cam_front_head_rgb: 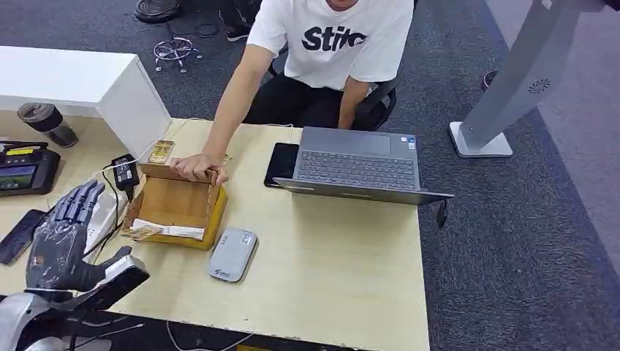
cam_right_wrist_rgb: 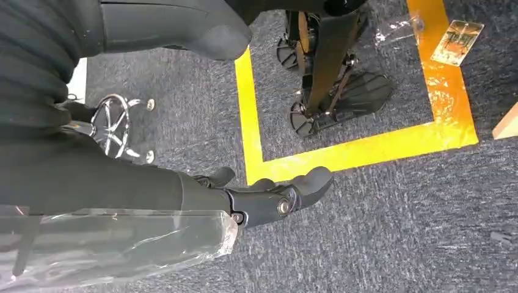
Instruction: Pass the card to the sensor for recognition and then transmit it.
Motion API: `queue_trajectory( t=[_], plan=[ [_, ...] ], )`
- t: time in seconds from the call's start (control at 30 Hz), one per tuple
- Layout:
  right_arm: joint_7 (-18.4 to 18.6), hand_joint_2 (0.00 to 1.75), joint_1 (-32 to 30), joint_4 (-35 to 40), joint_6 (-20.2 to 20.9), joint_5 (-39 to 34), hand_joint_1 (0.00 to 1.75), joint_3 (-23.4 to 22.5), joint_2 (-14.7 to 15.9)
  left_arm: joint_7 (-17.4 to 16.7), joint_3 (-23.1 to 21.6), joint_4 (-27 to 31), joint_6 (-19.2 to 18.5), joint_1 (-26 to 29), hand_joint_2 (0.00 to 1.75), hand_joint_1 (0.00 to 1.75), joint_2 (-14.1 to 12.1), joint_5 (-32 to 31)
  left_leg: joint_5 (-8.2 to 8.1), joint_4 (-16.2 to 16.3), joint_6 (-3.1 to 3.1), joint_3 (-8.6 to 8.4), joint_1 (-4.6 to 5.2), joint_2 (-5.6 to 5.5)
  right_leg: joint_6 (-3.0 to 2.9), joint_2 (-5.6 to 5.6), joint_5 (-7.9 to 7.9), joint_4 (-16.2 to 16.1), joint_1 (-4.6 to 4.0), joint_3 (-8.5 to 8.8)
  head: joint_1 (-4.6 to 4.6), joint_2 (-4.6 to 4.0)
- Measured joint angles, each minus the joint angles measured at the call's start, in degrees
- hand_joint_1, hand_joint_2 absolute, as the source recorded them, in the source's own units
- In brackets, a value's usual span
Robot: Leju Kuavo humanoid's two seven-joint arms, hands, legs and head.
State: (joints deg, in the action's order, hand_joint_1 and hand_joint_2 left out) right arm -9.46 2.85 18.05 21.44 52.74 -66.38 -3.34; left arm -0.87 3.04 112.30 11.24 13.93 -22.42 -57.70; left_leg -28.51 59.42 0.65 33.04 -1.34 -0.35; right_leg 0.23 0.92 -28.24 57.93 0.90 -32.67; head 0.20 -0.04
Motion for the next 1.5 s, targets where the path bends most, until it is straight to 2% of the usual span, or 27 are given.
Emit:
queue_trajectory(
  t=[0.4, 0.73, 0.9, 1.03, 1.27, 1.5],
  plan=[
    [0.26, 1.75, 0.03, 0.13, 0.0, 1.35, 0.0, -1.14, -0.02, -5.0, 0.29, 0.0, -4.9, 2.9, 1.75, 0.0, -4.07, -4.48, 0.0, 0.0, 0.0, 0.01, 0.0, 0.0, 0.0, -0.01, -0.01, 0.0, 0.0, 0.01, 0.0, 0.0],
    [0.26, 1.75, 0.06, 0.22, 0.0, 2.17, 0.0, -1.4, -0.04, -5.9, -0.24, -1.73, -5.68, 2.93, 1.75, 0.0, -5.34, -4.75, 0.0, 0.0, 0.0, 0.0, 0.0, 0.0, 0.0, -0.01, -0.01, 0.0, 0.0, 0.0, 0.02, 0.0],
    [0.35, 1.75, 0.07, 0.22, 0.0, 3.26, 0.0, -1.4, -0.04, -6.25, -0.52, -3.06, -5.99, 2.44, 1.75, 0.0, -5.36, -5.16, 0.0, 0.0, 0.0, 0.0, 0.0, 0.0, 0.0, -0.01, -0.01, -0.01, 0.01, -0.01, 0.0, 0.0],
    [0.61, 1.75, 0.15, 0.22, 0.0, 4.98, 0.0, -1.38, -0.04, -5.18, -2.03, -5.51, -5.47, 0.21, 1.75, 0.0, -5.16, -6.03, 0.01, 0.0, 0.0, 0.0, 0.0, -0.01, 0.0, -0.02, 0.0, -0.01, 0.01, 0.0, 0.0, 0.0],
    [0.5, 1.75, 0.26, 0.22, 0.0, 6.04, 0.0, -1.33, -0.04, -3.72, -5.44, -9.75, -5.22, -4.08, 1.75, 0.0, -3.83, -5.49, 0.01, 0.01, 0.0, -0.03, 0.0, -0.01, 0.0, -0.02, 0.01, -0.01, 0.01, 0.02, -0.02, 0.0],
    [0.5, 1.75, 0.37, 0.22, 0.0, 6.08, 0.0, -1.31, -0.04, -3.35, -7.04, -11.98, -5.2, -5.92, 1.75, 0.0, -2.73, -5.36, 0.0, 0.01, 0.0, -0.02, 0.0, 0.0, 0.0, -0.01, 0.01, -0.01, 0.0, 0.01, 0.04, 0.0]
  ],
)
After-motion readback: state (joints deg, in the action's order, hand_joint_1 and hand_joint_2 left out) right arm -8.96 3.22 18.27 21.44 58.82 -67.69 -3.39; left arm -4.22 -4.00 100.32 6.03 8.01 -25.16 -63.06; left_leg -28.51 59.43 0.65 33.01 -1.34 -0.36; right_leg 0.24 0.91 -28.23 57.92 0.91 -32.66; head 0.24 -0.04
